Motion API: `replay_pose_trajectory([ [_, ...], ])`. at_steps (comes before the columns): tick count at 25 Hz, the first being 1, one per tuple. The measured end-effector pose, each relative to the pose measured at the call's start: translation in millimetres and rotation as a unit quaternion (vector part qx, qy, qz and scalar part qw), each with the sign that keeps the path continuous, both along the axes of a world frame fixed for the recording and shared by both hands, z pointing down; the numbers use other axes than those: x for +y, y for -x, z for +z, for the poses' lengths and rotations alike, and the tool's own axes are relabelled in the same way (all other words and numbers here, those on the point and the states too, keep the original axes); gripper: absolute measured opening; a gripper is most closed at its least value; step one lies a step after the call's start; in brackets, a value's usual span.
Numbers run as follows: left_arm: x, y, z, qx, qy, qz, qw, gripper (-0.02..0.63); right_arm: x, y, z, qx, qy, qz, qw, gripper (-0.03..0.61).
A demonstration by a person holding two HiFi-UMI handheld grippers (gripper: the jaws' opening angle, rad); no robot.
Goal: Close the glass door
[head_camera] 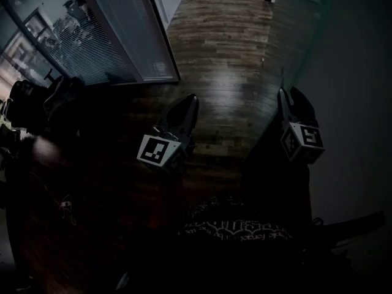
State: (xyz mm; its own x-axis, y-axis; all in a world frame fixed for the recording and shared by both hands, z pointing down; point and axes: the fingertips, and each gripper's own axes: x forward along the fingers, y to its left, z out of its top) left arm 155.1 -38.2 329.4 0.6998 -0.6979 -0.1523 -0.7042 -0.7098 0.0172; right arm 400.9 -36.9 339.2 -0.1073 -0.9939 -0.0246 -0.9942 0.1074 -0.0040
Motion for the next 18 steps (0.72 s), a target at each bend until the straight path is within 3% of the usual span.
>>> replay_pose_trajectory([
  [18, -6.5, 15.9, 0.0, 0.002, 0.0, -0.026, 0.9997, 0.002, -13.8, 30.9, 1.3, 0.012, -0.002, -0.041, 0.999, 0.117],
])
